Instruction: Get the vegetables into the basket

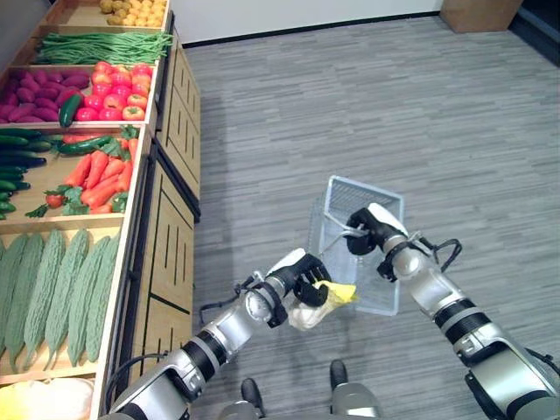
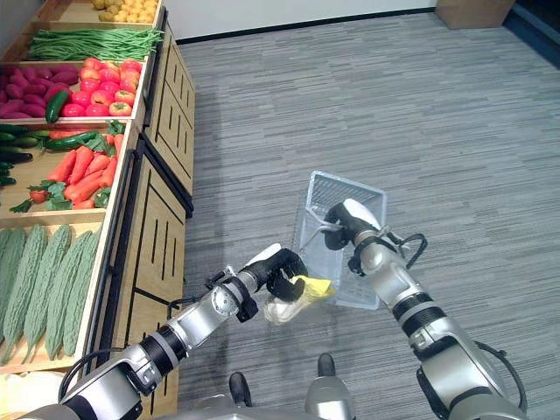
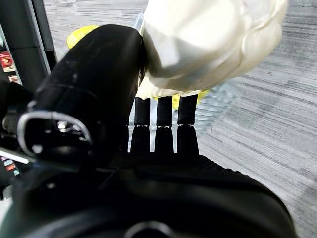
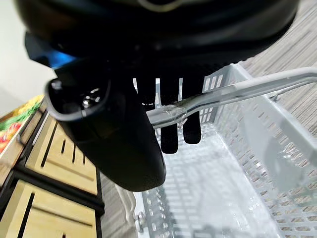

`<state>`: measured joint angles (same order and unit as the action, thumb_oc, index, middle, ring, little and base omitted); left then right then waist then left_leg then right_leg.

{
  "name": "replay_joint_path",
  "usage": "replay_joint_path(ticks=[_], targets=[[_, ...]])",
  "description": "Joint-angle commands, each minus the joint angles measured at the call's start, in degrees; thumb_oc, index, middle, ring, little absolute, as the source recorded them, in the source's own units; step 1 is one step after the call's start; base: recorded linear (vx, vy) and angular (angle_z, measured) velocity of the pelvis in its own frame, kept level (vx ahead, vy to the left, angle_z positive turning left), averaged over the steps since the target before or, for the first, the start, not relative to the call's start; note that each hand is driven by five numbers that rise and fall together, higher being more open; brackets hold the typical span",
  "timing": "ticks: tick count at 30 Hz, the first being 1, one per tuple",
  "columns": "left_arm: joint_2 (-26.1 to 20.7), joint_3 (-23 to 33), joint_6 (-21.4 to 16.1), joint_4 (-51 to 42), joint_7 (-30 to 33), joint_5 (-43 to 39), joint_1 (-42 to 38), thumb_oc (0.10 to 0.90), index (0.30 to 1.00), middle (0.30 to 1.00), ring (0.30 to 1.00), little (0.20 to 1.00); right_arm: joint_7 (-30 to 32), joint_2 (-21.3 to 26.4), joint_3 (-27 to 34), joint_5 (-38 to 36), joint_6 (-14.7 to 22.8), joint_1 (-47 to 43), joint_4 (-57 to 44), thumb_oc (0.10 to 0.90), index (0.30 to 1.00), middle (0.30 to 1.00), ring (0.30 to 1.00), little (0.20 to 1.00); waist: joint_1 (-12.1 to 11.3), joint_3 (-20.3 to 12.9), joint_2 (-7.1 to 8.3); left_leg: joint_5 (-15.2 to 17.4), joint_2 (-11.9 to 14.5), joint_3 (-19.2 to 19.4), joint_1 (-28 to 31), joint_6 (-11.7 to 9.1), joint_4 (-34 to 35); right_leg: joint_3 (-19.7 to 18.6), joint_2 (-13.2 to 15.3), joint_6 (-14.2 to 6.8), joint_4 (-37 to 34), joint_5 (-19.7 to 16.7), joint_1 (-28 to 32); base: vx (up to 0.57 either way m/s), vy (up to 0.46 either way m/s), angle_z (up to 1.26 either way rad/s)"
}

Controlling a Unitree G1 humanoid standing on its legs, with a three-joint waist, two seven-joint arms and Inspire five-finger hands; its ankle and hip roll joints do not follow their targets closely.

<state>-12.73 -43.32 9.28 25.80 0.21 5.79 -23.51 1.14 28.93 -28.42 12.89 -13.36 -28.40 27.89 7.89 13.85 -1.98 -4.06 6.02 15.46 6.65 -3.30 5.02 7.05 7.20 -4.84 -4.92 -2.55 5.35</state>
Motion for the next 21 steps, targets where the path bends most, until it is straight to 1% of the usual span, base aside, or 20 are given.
replay_joint_path(ticks=[1,5,9,10,11,15,21], targets=[[4.9,-1.2,-3.5,1.9,2.8,2.9,-6.2,0.4,0.3,0.3,0.3,0.3,2.7,-0.7,0.5,1.7,4.4,-7.6,-5.9,0.4,0.3,0.3,0.3,0.3,-1.3,-3.9,0.78,1.2,4.0,-1.2,1.1,-4.7,0.0,1.7,3.3,-4.8,1.3,1.2,-0.4,0.0,0.0,0.0],[5.1,-0.8,-3.3,2.3,3.4,4.6,-6.2,0.4,0.3,0.3,0.3,0.3,1.0,-3.4,-0.9,4.0,4.9,-3.6,-8.3,0.4,0.3,0.3,0.3,0.3,-1.2,-3.5,0.48,1.2,3.8,-1.2,0.8,-4.6,0.0,1.6,3.4,-4.9,1.2,1.0,-0.7,0.0,0.0,0.0],[5.3,-0.6,-3.0,3.7,4.1,6.1,-5.5,0.4,0.3,0.3,0.3,0.3,-0.2,-5.2,-1.8,2.8,5.7,-0.8,-11.9,0.4,0.3,0.3,0.3,0.3,-1.0,-3.2,0.49,1.2,3.8,-1.0,0.9,-4.6,0.0,1.5,3.5,-4.9,1.3,1.0,-0.9,0.0,0.0,0.0],[5.3,-0.6,-3.0,3.7,4.1,6.1,-5.5,0.4,0.3,0.3,0.3,0.3,-0.3,-5.1,-1.7,2.8,5.7,-0.8,-12.0,0.4,0.3,0.3,0.3,0.3,-1.0,-3.2,0.49,1.2,3.8,-1.0,0.9,-4.6,0.0,1.5,3.5,-4.9,1.3,1.0,-0.9,0.0,0.0,0.0],[5.4,-0.5,-2.9,4.7,4.2,6.9,-5.0,0.4,0.3,0.3,0.3,0.3,-0.7,-5.6,-2.0,1.7,6.6,0.6,-14.4,0.4,0.3,0.3,0.3,0.3,-0.8,-2.9,0.48,1.1,3.7,-1.0,0.8,-4.7,0.0,1.3,3.4,-4.9,1.4,1.0,-1.0,0.0,0.0,0.0],[5.9,-0.6,-2.4,7.9,4.9,8.8,-4.3,0.4,0.3,0.3,0.3,0.3,-1.3,-6.0,-2.6,0.7,7.8,1.5,-20.0,0.4,0.3,0.3,0.3,0.3,-0.5,-2.4,0.61,1.0,3.8,-0.8,0.7,-4.7,0.0,1.2,3.5,-4.9,1.5,0.9,-1.5,0.0,0.0,0.0],[7.2,-0.1,-1.9,13.5,6.3,10.4,-3.5,0.4,0.3,0.3,0.3,0.3,-1.0,-6.0,-2.7,-1.0,9.6,1.5,-28.1,0.4,0.3,0.3,0.3,0.3,-0.1,-2.2,0.87,0.8,3.7,-0.4,0.4,-4.8,0.0,0.8,3.3,-5.0,1.5,0.8,-1.9,0.0,0.005,-0.06]])
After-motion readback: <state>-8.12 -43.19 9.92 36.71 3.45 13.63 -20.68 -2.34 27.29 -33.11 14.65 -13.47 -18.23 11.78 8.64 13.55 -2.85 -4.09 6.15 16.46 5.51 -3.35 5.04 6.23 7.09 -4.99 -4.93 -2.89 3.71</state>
